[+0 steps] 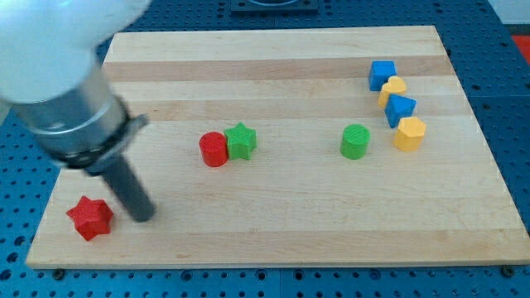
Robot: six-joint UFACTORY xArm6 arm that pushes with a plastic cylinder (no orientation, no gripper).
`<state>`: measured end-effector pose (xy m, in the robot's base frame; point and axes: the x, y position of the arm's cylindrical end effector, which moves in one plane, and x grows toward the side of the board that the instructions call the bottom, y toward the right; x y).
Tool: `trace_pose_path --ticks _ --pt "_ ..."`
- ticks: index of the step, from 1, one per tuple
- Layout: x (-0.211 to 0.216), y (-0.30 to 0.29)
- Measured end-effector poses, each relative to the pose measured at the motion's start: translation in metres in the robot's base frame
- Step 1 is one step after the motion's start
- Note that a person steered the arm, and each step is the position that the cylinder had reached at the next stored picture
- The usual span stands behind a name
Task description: Push the red circle into the red star
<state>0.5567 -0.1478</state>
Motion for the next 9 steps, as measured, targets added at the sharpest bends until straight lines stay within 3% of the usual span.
trace_pose_path --ticks 1,2,4,9 --pt "-0.032 0.093" --pt "-0.063 0.139" --pt "-0.097 0.133" --pt "-0.108 0.043"
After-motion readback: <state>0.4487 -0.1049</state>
